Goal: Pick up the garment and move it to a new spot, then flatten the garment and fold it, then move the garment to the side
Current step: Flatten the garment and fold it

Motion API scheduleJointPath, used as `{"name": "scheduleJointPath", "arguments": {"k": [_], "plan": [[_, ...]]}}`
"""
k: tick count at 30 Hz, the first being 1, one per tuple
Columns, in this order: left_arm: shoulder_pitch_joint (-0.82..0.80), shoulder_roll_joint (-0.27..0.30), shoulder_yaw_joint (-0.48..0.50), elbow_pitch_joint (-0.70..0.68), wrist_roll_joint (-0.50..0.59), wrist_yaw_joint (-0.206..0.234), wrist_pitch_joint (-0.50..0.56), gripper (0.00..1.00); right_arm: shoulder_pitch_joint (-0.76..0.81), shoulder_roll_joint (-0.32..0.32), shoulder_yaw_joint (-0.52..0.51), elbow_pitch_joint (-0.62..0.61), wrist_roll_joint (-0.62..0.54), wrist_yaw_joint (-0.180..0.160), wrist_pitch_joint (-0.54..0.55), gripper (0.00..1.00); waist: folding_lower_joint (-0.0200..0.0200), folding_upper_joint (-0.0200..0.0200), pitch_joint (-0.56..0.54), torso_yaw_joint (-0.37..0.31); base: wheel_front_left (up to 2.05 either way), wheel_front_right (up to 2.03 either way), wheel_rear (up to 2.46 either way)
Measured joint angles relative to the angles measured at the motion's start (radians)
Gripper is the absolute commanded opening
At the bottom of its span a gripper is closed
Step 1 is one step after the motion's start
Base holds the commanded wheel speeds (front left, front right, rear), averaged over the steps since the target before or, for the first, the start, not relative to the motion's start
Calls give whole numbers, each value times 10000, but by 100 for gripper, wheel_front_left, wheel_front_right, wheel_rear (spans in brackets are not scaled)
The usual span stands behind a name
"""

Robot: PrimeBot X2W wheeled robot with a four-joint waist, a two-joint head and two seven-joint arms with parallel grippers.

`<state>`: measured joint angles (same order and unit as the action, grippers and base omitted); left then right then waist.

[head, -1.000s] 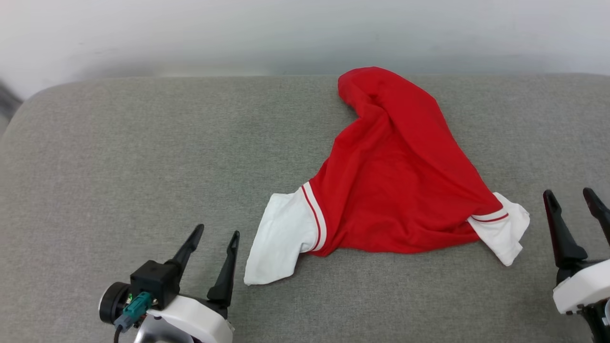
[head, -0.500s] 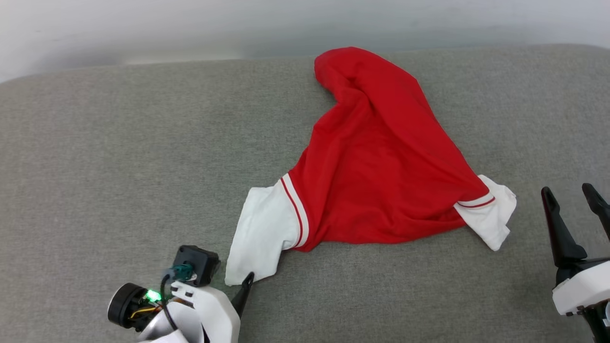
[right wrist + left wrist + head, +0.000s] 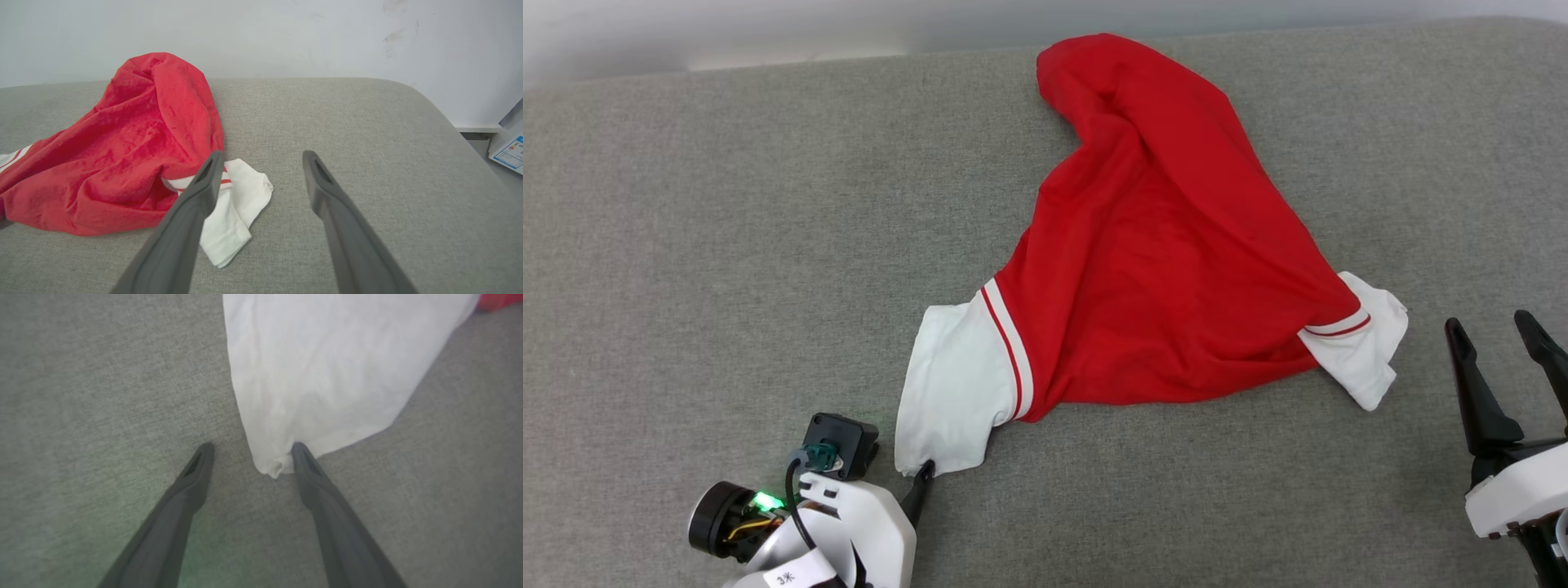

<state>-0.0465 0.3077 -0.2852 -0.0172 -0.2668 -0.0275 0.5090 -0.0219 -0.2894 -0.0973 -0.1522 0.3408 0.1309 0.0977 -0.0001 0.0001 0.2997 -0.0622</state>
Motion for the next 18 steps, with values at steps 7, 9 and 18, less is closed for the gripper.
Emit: {"name": "scheduleJointPath", "arguments": {"k": [7,9,18], "plan": [[-379,-86,-58,623,-194,-213,-362,0,-5,-111,31,92,-88,0,88,100,0,0,35,106,0,0,0],[-410,-134,6,786,-194,-151,-683,0,7,-171,38,153,-123,0,188,100,1,-1,-50,155,0,0,0],[-128,-167,715,88,-176,464,-2504,0,443,-1085,706,-104,138,2,1367,100,2,0,-733,526,0,0,0]]}}
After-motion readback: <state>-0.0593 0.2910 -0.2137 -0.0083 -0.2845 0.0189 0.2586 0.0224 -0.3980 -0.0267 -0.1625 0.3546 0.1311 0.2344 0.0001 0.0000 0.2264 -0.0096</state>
